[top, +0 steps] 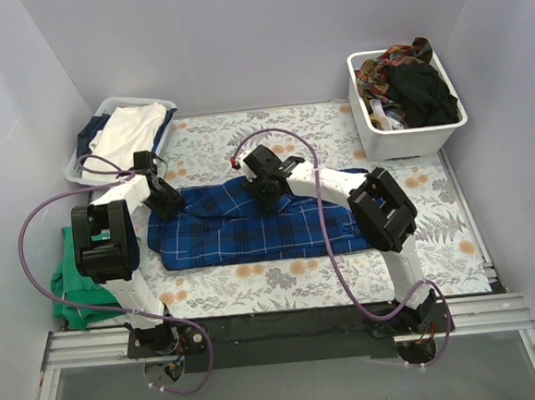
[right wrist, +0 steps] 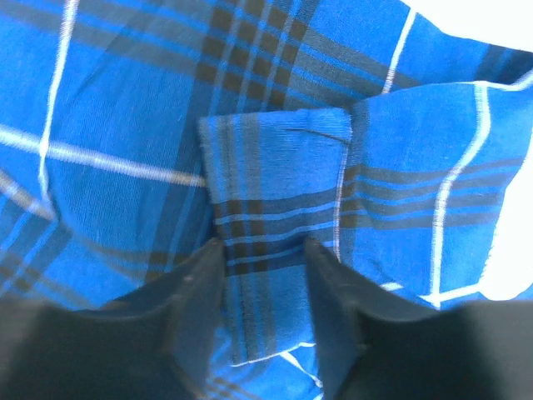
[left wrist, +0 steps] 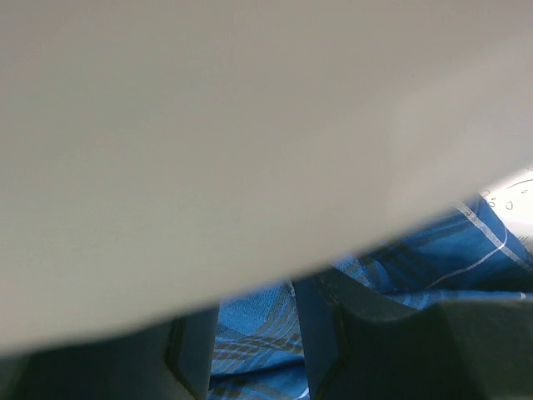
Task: Fold and stack the long sleeve shirts
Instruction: Fold the shirt
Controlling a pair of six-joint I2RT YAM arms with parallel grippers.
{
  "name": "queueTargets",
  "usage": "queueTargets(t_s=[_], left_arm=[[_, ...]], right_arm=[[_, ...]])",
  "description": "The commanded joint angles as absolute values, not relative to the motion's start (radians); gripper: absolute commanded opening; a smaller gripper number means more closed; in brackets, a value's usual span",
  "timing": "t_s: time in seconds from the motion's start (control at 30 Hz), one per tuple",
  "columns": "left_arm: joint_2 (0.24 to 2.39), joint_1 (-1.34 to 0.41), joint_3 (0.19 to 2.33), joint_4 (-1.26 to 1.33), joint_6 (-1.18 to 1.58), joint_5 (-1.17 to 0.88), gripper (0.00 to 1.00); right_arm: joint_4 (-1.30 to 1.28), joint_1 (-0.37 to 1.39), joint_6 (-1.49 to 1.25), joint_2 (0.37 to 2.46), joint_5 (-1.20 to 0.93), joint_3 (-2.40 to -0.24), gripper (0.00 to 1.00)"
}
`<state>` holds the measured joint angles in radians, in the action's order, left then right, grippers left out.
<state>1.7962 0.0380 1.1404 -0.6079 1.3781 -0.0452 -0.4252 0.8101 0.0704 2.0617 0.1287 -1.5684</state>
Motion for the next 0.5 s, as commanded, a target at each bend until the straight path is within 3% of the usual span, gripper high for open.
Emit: queueTargets(t_s=[0.0,0.03,0.13,0.17,0.47], left_arm=[[1.786,0.038,1.094,-0.723,1.379,-0.048,0.36],[1.784,0.04,1.094,-0.721,1.379,-0.049,0.34],[1.786,0.038,1.101,-0.721,1.376,-0.049,0.31],[1.787,0.038,1.103,-0.724,1.376,-0.048,0.3],[1.795,0.038,1.117,-0.719,1.37,-0.046,0.27]], right_arm=[[-0.498,0.796,0.008,2.112,0.219,-1.644,0.4],[-0.503,0.795,0.008,2.108,0.225,-1.643,0.28],[-0.503,0.795,-0.023,2.08,0.252,-1.638,0.05],[-0.502,0.795,-0.025,2.071,0.258,-1.64,0.01],[-0.503,0.792,-0.037,1.887,0.354,-1.638,0.01]])
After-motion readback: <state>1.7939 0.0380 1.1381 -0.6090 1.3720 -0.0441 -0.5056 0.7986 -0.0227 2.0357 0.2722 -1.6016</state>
